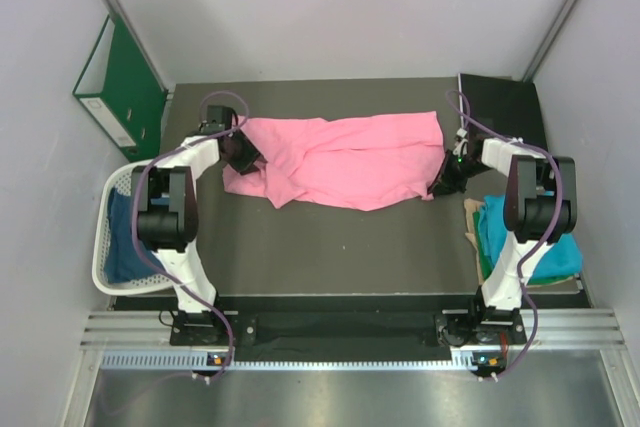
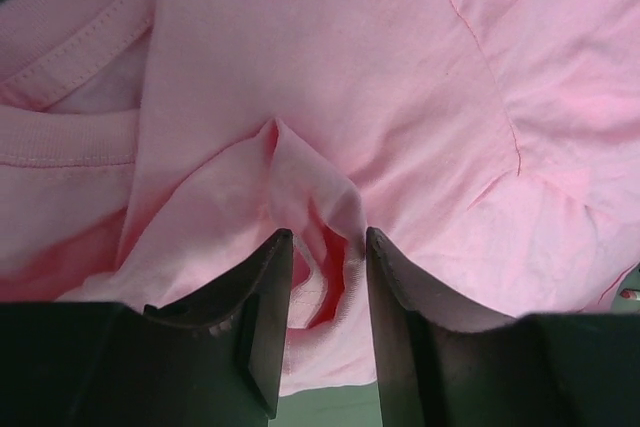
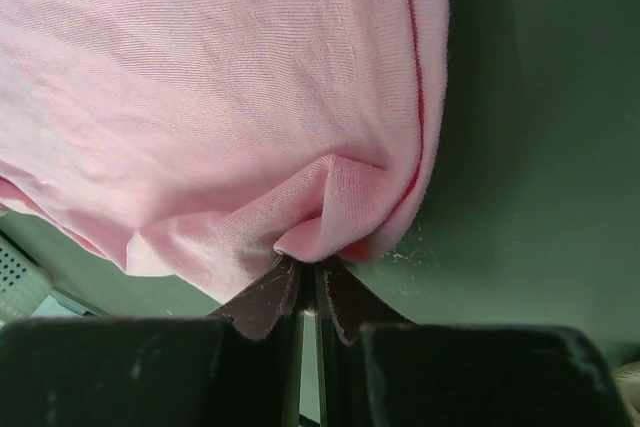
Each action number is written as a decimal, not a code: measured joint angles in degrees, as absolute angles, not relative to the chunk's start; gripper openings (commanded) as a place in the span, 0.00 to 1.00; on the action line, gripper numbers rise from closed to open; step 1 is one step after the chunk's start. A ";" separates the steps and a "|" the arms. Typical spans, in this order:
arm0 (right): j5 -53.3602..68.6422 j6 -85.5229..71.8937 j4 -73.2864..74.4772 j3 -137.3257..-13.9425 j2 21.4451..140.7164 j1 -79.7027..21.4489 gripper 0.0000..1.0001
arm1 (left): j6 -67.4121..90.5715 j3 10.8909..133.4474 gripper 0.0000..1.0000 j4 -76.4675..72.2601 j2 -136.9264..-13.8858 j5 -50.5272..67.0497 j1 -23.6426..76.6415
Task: Fold and stack the t-shirts
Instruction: Grap the side of the flattened tshirt closest away from the robot with both arms, then fold the other side of the tshirt into a rectangle
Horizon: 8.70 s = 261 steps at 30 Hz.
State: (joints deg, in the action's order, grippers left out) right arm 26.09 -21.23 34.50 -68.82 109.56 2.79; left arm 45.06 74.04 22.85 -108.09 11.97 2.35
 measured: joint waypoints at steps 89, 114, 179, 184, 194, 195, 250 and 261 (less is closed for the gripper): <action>25.80 -17.19 44.29 -57.34 85.54 3.57 0.05 | 40.64 62.98 0.00 62.83 -58.48 8.01 3.73; 27.11 -22.15 33.36 -66.17 99.88 5.93 0.05 | 39.42 81.67 0.00 42.78 -91.53 12.60 1.39; 27.22 -28.64 26.48 -83.29 108.12 9.50 0.99 | 40.66 93.54 0.69 33.63 -115.59 28.34 -5.15; 27.07 -29.61 26.26 -83.33 108.12 9.32 0.99 | 38.96 86.00 0.67 34.04 -115.66 29.12 -4.91; 27.07 -30.17 26.17 -83.33 108.14 9.10 1.00 | 37.39 85.38 0.50 32.47 -118.17 30.87 -4.03; 27.07 -30.20 26.15 -83.33 108.14 9.10 1.00 | 37.34 85.60 0.50 32.38 -118.80 30.96 -3.81; 23.27 -30.85 33.87 -80.29 111.87 3.64 0.64 | 45.45 107.55 0.99 27.90 -131.74 39.64 -2.66; 22.81 -33.69 25.96 -86.94 117.03 3.05 0.65 | 40.91 107.02 0.99 31.88 -131.70 38.41 -2.70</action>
